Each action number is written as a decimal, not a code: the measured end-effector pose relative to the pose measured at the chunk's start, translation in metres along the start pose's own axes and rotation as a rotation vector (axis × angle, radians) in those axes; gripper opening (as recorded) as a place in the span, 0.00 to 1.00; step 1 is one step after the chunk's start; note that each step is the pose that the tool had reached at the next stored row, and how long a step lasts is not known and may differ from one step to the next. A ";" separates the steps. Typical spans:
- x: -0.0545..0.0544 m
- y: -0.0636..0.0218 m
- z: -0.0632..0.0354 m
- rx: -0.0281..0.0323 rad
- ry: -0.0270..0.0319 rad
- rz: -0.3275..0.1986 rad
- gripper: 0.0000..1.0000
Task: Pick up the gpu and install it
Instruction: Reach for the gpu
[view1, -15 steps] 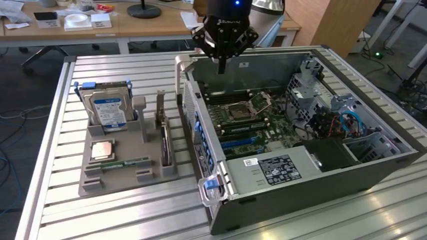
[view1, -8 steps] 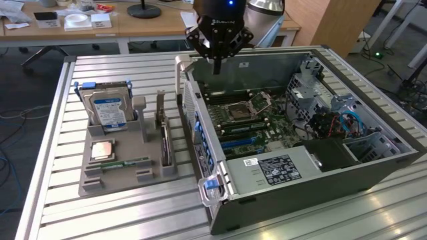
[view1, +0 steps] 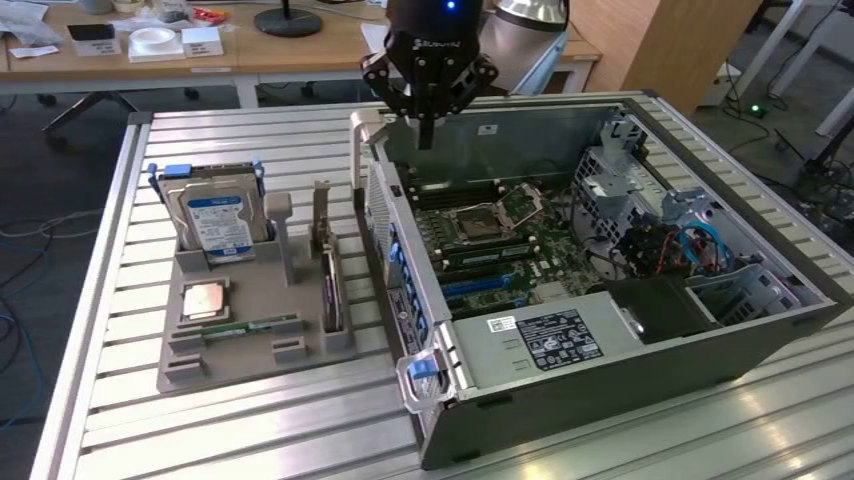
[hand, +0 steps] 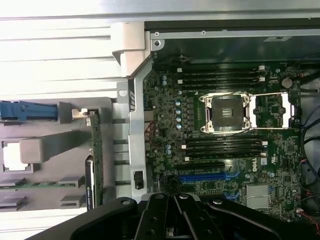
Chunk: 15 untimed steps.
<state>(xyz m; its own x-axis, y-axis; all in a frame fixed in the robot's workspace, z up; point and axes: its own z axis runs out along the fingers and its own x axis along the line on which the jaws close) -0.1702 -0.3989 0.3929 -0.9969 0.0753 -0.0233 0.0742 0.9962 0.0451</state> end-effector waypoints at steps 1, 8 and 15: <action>0.001 0.0000 0.0000 -0.0001 -0.0001 0.000 0.11; 0.003 -0.0002 -0.0001 0.0000 0.0000 0.000 0.11; 0.007 -0.0005 -0.0001 0.0000 0.0000 0.000 0.11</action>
<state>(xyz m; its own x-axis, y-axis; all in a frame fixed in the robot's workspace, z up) -0.1777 -0.3988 0.3929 -0.9969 0.0753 -0.0233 0.0742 0.9962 0.0451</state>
